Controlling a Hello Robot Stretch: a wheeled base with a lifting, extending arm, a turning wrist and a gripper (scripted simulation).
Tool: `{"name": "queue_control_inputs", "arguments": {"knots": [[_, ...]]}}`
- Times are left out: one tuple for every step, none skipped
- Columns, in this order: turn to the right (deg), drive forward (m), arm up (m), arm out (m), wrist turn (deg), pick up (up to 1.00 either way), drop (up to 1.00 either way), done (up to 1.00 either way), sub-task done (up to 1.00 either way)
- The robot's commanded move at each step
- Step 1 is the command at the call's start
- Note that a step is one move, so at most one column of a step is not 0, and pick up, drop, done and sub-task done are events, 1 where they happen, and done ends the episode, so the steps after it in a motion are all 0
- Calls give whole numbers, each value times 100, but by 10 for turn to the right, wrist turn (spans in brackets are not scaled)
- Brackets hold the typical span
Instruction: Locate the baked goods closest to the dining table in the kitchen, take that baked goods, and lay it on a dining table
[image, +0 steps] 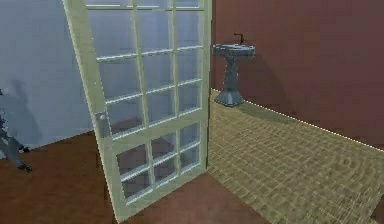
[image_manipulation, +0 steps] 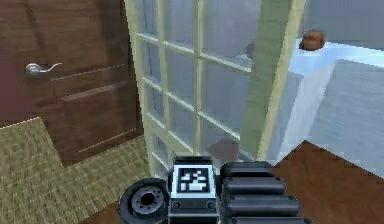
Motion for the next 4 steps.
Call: {"name": "queue_control_inputs", "arguments": {"knots": [[360, 0, 0, 0, 0, 0, 0, 0, 0], [0, 10, 0, 0, 0, 0, 0, 0, 0], [-60, 0, 0, 0, 0, 0, 0, 0, 0], [-30, 0, 0, 0, 0, 0, 0, 0, 0]]}}
